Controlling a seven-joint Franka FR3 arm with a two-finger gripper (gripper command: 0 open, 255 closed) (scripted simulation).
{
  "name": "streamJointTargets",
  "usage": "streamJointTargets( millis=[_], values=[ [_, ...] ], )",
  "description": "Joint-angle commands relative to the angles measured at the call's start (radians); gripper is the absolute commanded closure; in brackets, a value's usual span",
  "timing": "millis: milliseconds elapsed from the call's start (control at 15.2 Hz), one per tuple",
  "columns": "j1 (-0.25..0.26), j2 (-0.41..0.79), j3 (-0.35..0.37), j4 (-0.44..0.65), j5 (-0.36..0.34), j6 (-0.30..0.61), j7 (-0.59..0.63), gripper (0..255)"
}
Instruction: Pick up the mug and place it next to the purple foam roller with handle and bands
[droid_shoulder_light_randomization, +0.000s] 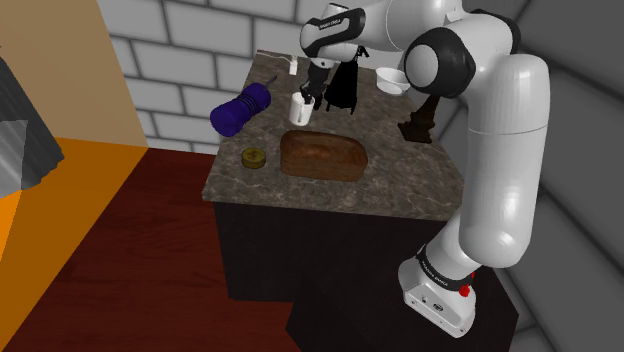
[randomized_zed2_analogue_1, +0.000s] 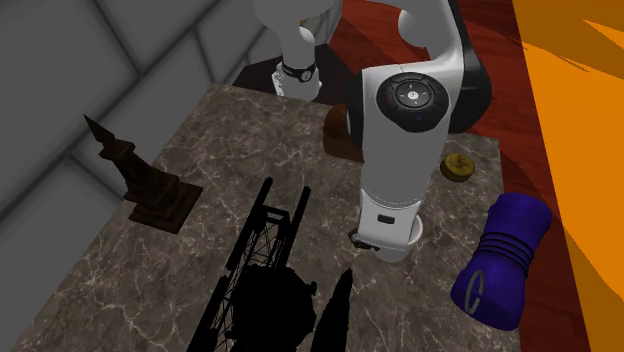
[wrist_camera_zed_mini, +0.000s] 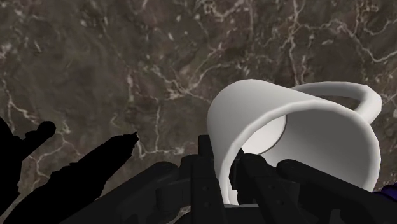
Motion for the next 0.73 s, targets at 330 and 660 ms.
streamJointTargets(
  millis=[330, 660],
  values=[
    [0.000, 0.000, 0.000, -0.003, 0.001, 0.004, -0.001, 0],
    [0.000, 0.000, 0.000, -0.003, 0.001, 0.004, -0.001, 0]
  ],
)
